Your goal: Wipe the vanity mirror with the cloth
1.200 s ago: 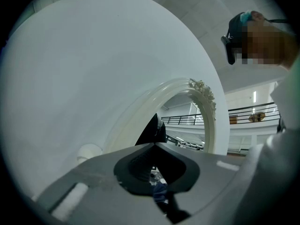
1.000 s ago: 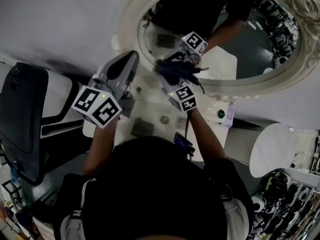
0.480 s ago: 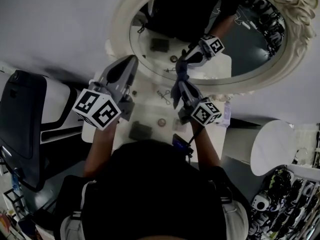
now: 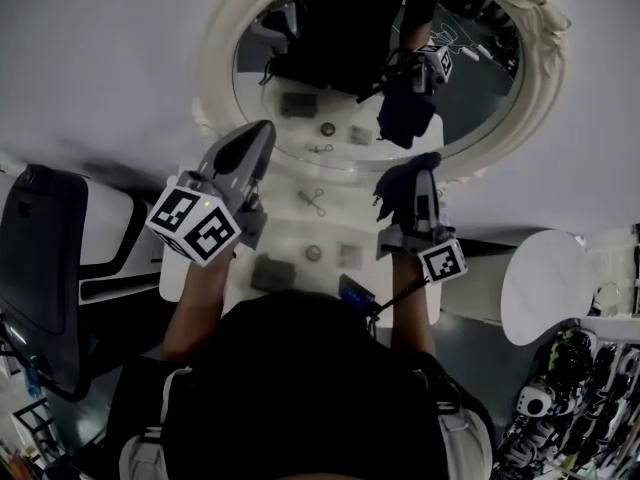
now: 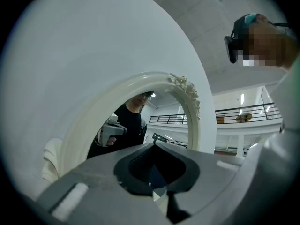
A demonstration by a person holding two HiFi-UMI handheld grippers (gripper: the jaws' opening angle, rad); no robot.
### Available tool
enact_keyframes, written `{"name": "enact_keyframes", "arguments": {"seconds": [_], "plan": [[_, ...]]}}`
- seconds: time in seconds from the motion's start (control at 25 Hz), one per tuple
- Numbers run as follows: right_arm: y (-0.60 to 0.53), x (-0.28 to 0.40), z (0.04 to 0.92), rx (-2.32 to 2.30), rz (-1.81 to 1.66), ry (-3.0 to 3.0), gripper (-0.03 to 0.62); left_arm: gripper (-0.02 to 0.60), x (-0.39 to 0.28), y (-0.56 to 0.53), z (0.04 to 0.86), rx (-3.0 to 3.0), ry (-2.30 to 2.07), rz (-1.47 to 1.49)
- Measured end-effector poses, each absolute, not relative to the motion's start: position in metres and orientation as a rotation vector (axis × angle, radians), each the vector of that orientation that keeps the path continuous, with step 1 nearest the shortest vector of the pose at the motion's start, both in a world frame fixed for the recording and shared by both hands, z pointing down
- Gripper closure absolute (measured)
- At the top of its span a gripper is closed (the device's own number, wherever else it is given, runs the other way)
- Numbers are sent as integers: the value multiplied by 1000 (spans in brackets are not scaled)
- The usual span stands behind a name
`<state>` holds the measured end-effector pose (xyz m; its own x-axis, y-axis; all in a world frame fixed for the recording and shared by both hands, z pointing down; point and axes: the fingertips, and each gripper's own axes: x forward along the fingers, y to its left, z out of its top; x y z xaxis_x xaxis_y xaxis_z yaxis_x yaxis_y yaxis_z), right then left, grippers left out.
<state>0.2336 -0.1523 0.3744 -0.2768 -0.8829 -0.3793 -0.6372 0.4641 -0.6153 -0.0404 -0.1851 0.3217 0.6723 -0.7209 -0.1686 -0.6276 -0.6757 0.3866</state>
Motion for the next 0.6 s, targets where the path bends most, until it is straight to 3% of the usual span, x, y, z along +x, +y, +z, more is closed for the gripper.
{"name": "enact_keyframes", "arguments": {"seconds": [0.6], "plan": [[-148,295,224,-1519,265,1853,559,580,-24,-182,305,2651,-1046,-453]]}}
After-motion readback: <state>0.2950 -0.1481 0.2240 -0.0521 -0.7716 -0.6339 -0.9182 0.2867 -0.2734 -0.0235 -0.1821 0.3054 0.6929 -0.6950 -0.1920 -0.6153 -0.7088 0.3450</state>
